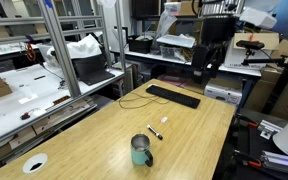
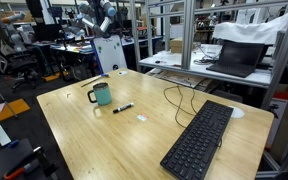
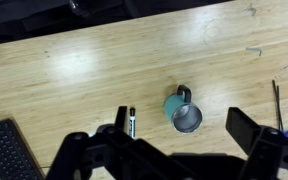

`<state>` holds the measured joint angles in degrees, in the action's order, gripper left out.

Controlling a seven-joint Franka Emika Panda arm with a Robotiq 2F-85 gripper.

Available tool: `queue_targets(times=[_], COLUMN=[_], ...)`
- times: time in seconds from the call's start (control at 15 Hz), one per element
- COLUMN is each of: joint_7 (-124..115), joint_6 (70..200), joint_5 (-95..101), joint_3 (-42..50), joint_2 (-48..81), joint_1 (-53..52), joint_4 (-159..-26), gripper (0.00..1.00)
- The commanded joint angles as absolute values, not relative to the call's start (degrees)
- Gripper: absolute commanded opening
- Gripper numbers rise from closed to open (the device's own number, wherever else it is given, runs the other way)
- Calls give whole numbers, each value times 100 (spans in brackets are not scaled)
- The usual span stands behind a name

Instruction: Move the cup to the right

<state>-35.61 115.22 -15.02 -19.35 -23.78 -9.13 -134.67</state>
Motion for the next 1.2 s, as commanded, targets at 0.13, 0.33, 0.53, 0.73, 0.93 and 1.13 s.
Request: queue_targets(times=[0.13, 0.33, 0.53, 0.73, 0.93, 1.13], joint_7=[-4408, -4338, -4119, -4195, -4201, -4201], joint_6=[12658, 13166, 13406, 13337, 13418, 13353], joint_5=[-978, -604, -413, -40, -142, -122], joint_3=[-2435, -2394, -2239, -2063, -1905, -1870], joint_2=[-1313, -448, 228, 887, 899, 983], joint_1=[-1008, -1178, -1367, -1564, -1705, -1743], joint_4=[-13420, -13259, -12968, -12502, -12573, -12456], gripper=[100, 100, 100, 100, 100, 100])
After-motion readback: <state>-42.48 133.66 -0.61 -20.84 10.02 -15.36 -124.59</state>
